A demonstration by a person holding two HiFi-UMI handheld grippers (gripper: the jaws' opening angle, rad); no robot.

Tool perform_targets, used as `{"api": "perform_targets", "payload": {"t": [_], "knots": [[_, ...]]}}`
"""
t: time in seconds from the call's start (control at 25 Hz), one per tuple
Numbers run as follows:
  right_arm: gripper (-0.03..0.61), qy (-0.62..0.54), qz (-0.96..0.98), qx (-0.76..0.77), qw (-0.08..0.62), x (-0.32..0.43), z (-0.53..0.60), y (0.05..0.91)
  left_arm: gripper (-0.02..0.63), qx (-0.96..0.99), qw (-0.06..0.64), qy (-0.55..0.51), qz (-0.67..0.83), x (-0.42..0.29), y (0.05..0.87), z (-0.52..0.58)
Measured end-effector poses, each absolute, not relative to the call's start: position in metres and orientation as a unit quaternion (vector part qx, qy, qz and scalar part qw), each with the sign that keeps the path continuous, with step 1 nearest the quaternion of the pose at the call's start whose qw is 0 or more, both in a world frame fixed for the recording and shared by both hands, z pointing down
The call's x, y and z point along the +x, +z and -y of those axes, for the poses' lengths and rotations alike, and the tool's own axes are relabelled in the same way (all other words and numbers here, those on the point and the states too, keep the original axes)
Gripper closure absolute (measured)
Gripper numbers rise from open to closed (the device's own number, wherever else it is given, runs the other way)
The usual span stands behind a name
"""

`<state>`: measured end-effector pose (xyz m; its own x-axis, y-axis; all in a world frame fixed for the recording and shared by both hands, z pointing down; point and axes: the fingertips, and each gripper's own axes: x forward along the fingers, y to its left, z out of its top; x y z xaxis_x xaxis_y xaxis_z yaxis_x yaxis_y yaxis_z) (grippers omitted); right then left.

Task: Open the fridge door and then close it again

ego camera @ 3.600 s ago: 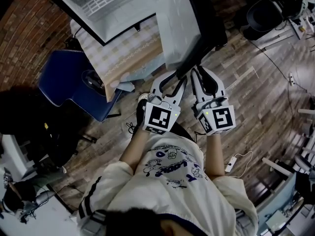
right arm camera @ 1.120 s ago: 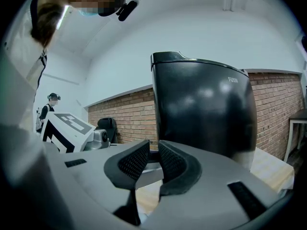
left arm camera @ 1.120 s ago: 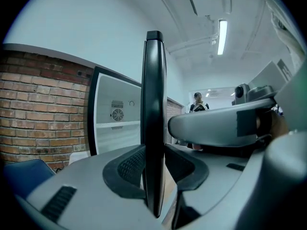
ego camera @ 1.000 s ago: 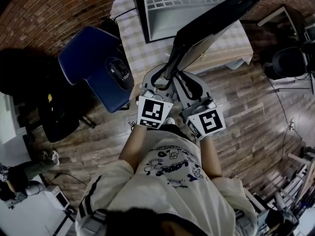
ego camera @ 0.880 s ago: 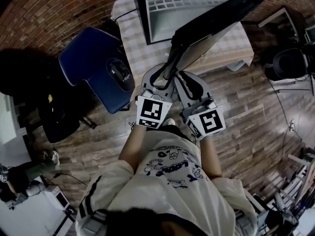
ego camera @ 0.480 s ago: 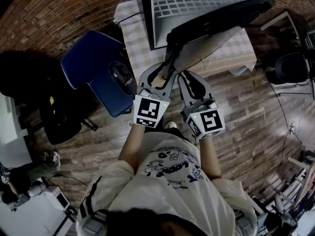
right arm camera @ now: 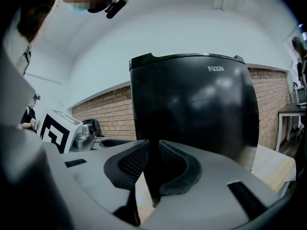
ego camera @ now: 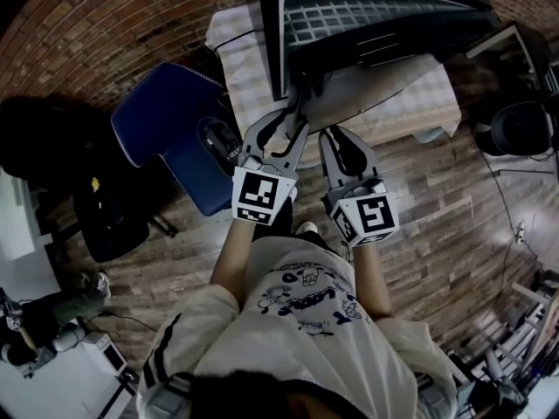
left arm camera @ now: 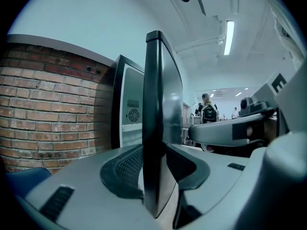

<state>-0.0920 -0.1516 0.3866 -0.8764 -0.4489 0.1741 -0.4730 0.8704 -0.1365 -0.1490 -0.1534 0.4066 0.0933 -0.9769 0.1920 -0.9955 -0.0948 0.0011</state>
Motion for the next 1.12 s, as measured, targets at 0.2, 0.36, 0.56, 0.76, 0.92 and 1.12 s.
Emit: {"api": "perform_targets", "payload": {"t": [0.2, 0.36, 0.56, 0.76, 0.92, 1.12], "knots": [[0.503, 0.091, 0.964, 0.242, 0.067, -0.102, 0.162, 0.388, 0.462, 0.736, 0.066, 0.069, 0.67, -0.165, 0.408, 0.164], [0.503, 0.093, 0.963, 0.243, 0.07, -0.11, 0.169, 0.39, 0.462, 0.733, 0.069, 0.065, 0.674, -0.177, 0.408, 0.17], [0.503, 0.095, 0.963, 0.243, 0.073, -0.119, 0.176, 0.392, 0.462, 0.729, 0.072, 0.064, 0.678, -0.191, 0.408, 0.18], [0.503, 0.094, 0.963, 0.241, 0.073, -0.127, 0.184, 0.393, 0.463, 0.72, 0.073, 0.062, 0.687, -0.205, 0.408, 0.19], [0.503, 0.092, 0.964, 0.241, 0.072, -0.133, 0.191, 0.391, 0.474, 0.715, 0.074, 0.061, 0.692, -0.213, 0.407, 0.196], [0.503, 0.095, 0.961, 0.248, 0.072, -0.136, 0.197, 0.391, 0.485, 0.714, 0.074, 0.06, 0.693, -0.221, 0.408, 0.202]]}}
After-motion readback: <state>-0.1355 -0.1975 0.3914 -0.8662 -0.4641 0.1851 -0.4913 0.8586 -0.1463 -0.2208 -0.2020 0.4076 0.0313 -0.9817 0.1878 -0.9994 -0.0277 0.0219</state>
